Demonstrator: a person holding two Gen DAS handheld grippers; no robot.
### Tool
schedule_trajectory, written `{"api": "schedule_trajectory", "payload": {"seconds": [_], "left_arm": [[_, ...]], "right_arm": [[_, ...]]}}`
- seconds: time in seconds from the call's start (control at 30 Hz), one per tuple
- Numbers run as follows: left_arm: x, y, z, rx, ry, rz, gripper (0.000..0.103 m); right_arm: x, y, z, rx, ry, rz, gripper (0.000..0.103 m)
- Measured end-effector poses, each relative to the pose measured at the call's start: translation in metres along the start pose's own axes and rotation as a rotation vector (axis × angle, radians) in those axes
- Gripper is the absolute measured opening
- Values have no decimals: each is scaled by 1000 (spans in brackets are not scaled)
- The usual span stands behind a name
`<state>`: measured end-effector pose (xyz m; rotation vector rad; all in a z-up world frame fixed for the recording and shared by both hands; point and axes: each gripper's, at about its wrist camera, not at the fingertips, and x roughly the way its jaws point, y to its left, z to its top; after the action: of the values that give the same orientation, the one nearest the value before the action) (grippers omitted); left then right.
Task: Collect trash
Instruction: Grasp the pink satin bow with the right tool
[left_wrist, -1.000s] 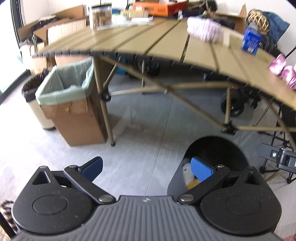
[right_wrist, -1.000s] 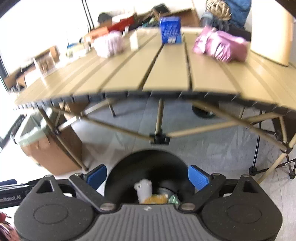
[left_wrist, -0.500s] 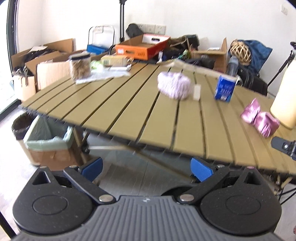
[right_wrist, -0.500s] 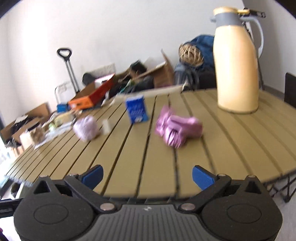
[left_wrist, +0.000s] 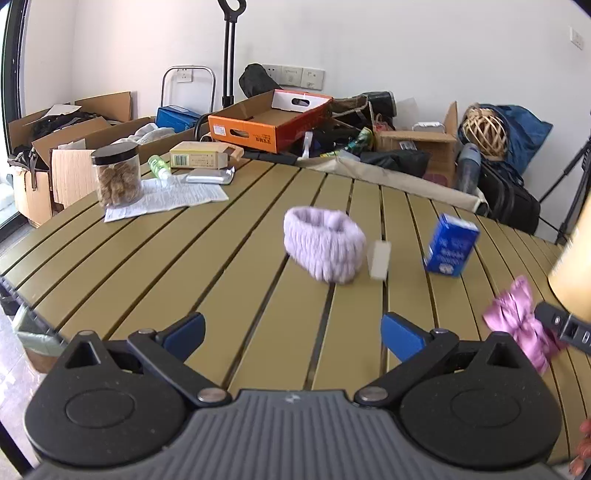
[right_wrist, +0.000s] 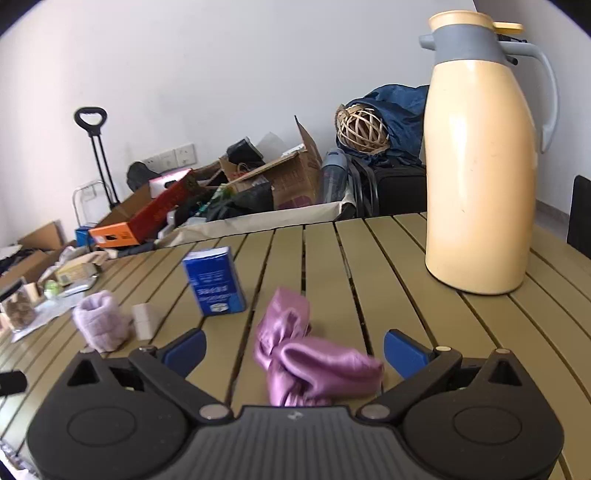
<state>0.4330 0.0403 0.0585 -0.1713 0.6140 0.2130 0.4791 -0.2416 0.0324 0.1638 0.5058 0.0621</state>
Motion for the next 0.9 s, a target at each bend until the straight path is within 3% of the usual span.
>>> {"api": "schedule_trajectory", "payload": {"seconds": [0.37,0.73,0.9], "left_arm": [[59,4,27,-42,42,35,103],[68,-10,23,-24,42,26,103],[74,-15,20,-11,47,31,103]], "right_arm": [[52,13,2,-48,105,-48,103],[67,9,-8,-65,153,-55,102],[66,9,-9,-75,148,-44,77]]}}
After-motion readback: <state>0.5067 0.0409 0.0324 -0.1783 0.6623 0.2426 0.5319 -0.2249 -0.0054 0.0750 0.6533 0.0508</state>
